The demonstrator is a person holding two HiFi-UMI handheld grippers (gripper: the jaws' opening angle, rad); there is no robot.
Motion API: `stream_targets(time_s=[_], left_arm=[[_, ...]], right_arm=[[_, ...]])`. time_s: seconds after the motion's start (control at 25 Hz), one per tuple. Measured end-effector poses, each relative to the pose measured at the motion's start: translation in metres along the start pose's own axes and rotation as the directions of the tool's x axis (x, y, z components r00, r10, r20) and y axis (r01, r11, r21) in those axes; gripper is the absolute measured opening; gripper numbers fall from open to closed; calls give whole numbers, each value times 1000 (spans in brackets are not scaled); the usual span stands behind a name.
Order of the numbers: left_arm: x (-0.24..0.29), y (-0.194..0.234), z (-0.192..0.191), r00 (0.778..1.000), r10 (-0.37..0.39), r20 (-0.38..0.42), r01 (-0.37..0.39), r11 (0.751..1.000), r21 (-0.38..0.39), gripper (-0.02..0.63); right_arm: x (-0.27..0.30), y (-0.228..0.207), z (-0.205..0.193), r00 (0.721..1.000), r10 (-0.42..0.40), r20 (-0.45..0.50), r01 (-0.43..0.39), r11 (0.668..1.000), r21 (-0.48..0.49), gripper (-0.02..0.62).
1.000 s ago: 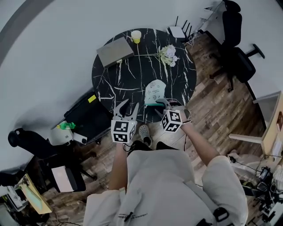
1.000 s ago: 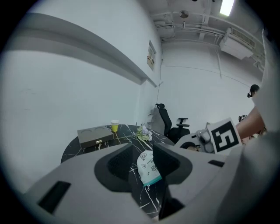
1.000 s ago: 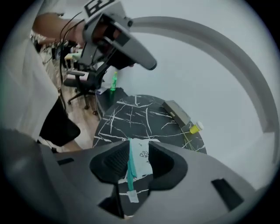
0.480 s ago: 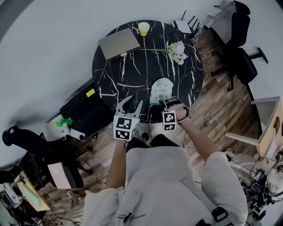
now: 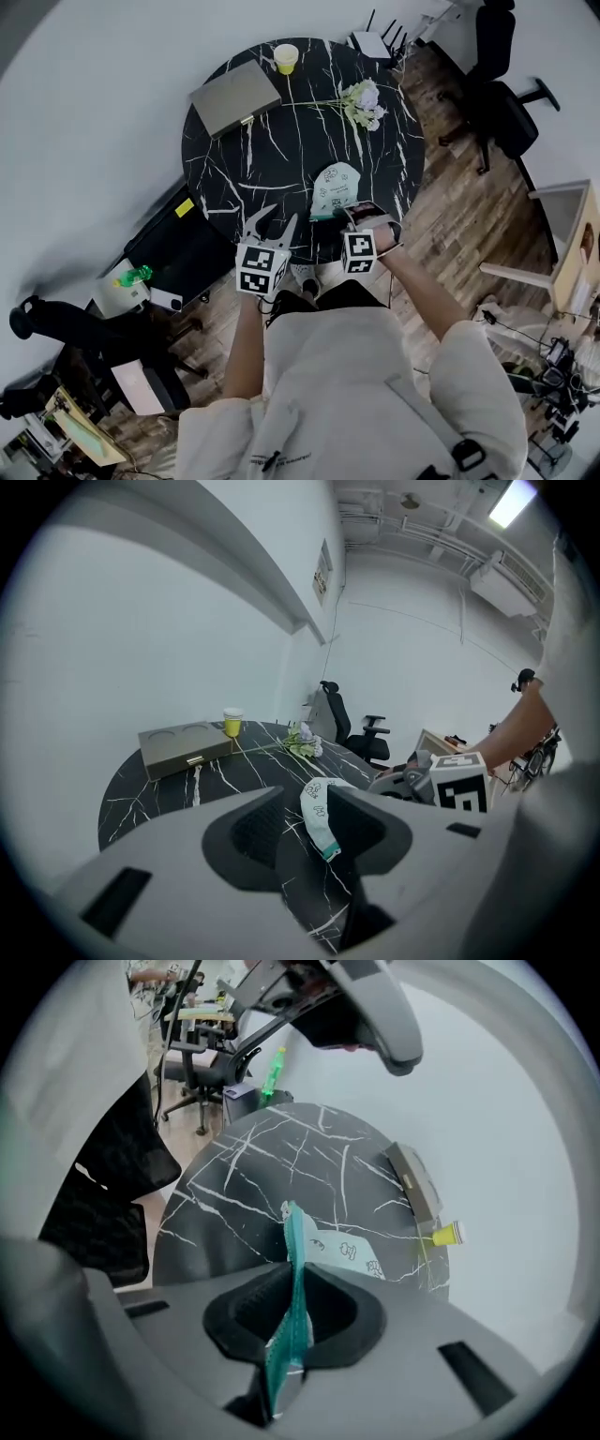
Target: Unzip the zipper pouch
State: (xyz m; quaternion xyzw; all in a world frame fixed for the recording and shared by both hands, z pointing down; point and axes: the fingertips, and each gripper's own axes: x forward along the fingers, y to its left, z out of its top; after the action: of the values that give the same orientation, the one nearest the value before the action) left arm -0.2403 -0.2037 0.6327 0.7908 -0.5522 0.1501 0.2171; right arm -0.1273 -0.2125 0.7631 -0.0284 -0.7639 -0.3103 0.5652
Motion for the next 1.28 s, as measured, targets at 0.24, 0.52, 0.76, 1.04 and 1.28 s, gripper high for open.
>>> stream_targets(time_s=[0.24,0.52,0.76,1.04,1.28], left_arm=[[10,-9,4,999,-39,-13,40,999,34,147],[19,-25,0,994,-102,-43,106,989,99,147],[21,-40,5,990,-134,-48,140,980,143,147],[21,-49,17,985,-166,-41,171,966,194,147],[24,-71,25,965,-256,-55,261,923,282,153]], right_arm=[[-23,-23,3,996,31,84,-44,985,164,29],[-47,-47,-2,985,43,169,-95,944,317,26],[-68,-60,-2,979,37,201,-102,941,324,25],[-96,-71,-2,961,31,276,-148,899,413,25],[-125,-68,3,914,47,402,-259,833,490,25]])
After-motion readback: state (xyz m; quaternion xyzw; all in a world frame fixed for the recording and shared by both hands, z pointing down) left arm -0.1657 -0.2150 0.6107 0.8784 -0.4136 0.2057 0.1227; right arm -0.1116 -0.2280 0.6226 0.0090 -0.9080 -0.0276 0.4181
